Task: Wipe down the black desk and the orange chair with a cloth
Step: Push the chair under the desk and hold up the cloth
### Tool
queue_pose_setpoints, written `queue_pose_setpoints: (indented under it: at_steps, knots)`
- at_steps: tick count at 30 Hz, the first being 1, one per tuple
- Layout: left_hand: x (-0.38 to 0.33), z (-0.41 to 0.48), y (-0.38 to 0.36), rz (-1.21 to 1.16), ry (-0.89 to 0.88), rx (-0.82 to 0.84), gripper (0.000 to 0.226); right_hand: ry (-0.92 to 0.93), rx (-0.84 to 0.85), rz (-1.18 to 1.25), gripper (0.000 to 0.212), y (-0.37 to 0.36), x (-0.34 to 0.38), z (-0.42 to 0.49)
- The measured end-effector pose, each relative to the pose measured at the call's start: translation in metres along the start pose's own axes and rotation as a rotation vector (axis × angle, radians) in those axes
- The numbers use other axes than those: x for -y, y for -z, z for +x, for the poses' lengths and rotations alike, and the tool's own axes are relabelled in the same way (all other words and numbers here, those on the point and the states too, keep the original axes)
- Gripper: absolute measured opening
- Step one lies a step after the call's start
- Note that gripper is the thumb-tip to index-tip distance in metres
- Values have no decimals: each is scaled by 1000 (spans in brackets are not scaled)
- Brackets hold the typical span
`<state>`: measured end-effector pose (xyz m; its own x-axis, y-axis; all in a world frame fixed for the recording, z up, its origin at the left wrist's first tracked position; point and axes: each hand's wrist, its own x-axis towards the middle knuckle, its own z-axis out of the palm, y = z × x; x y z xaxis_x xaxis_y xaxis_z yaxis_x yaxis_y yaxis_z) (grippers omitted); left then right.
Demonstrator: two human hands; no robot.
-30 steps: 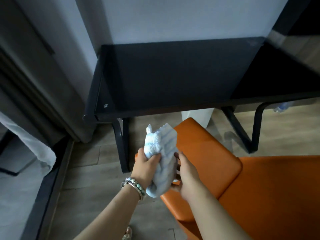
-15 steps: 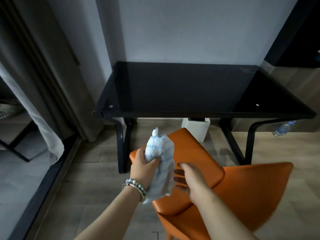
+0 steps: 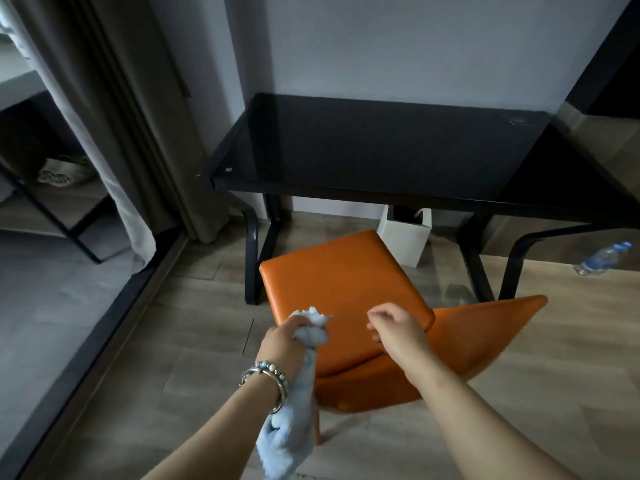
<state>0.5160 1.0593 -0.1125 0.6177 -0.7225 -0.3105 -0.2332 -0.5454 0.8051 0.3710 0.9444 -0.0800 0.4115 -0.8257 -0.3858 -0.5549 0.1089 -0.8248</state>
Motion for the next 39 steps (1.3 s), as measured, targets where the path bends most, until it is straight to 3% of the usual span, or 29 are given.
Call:
queue_pose_setpoints:
  at_steps: [4,8,11,14,16,18,19,21,24,27,32,39]
  knots:
    - [4,-31,-35,128,160,-141,33,106,30,-123,21,37,-29,-9]
    - [-1,-75,-68,36,388,-230,18,72,-192,-203,18,65,-54,-18]
    - [-11,-91,-91,-129,594,-329,42,-22,-467,-148,9,81,-74,-21]
    - [-18,-94,-109,-243,726,-374,70,-306,-612,150,39,95,-93,-18]
    - [-24,-94,-125,-336,669,-241,89,-444,-506,366,58,101,-103,-15]
    - [-36,-91,-140,-708,726,-170,111,-498,-351,601,72,105,-105,-11]
    - [-40,-87,-145,-784,751,-166,114,-529,-291,719,73,107,-103,-8]
    - [-42,-79,-151,-806,742,-156,98,-579,-230,871,67,113,-100,-3]
    - [-42,-70,-150,-795,747,-150,69,-555,-155,859,55,116,-100,8]
    - [-36,-61,-141,-761,731,-120,74,-513,-88,832,47,113,-98,18]
    - [-29,-32,-110,-728,703,-137,54,-481,-43,885,49,95,-83,32]
    - [-30,31,-62,-674,653,-114,47,-513,8,979,44,63,-44,66]
